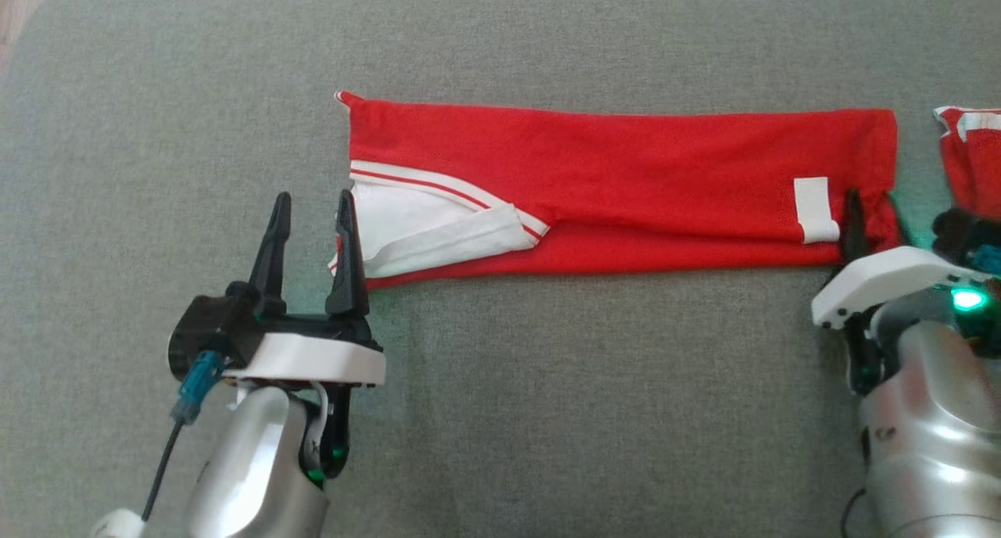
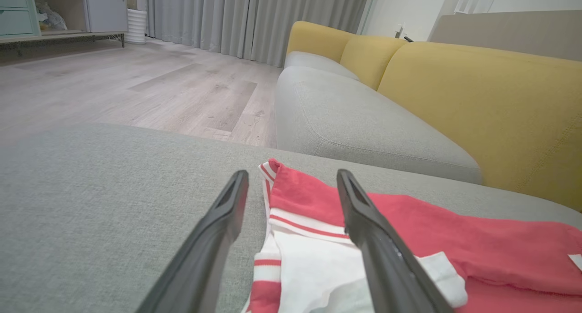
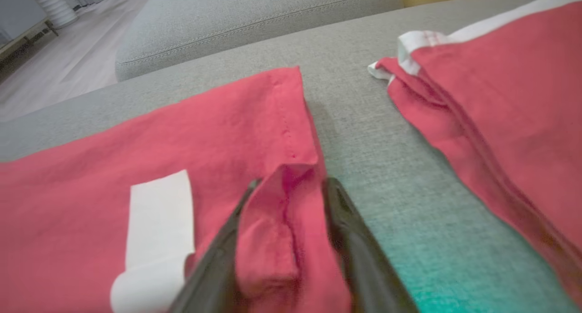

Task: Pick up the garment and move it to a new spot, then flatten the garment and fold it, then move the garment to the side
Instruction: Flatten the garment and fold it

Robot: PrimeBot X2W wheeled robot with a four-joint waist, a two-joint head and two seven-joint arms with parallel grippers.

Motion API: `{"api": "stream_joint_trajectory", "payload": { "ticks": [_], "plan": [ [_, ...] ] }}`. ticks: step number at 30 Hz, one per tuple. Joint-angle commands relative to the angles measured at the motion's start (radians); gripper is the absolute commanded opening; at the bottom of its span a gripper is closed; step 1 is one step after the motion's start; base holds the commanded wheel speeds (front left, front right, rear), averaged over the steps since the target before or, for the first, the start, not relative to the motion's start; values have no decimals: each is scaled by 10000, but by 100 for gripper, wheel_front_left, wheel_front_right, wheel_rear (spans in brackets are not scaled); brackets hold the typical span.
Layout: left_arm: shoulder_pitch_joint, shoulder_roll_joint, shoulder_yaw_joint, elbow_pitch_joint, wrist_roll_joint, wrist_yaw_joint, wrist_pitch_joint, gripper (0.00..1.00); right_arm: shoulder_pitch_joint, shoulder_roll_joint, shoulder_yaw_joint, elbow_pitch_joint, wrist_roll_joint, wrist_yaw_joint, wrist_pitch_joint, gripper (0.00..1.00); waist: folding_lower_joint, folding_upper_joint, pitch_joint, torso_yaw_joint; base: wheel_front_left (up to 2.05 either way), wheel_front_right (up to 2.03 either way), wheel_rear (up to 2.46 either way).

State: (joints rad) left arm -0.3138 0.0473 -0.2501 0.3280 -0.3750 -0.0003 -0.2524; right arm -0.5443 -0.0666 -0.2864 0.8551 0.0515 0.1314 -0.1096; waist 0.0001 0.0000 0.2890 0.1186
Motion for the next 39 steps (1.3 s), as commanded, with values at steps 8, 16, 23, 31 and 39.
{"api": "stream_joint_trajectory", "payload": {
  "ticks": [8,16,23,31,39],
  "plan": [
    [-154,33,613,-171,160,-45,-93,100,-15,26,-340,-53,-813,-7,-837,0,-1,0,-582,-418,0,0,0],
    [-100,31,489,-217,12,19,-93,100,-124,-786,-968,-1059,-1237,-7,-520,0,-1,0,-895,-586,0,0,0],
    [38,31,514,-87,-34,6,-93,100,-210,-428,18,-2434,-526,-7,-17,0,-1,0,-1179,-506,0,0,0],
    [243,30,493,4,-117,44,-93,100,128,141,2119,-3509,727,-7,696,0,-1,0,-1844,-203,0,0,0],
    [262,30,221,106,-69,17,-93,100,-58,161,4888,-3031,3151,-7,532,0,-1,0,-1955,452,0,0,0]
  ]
}}
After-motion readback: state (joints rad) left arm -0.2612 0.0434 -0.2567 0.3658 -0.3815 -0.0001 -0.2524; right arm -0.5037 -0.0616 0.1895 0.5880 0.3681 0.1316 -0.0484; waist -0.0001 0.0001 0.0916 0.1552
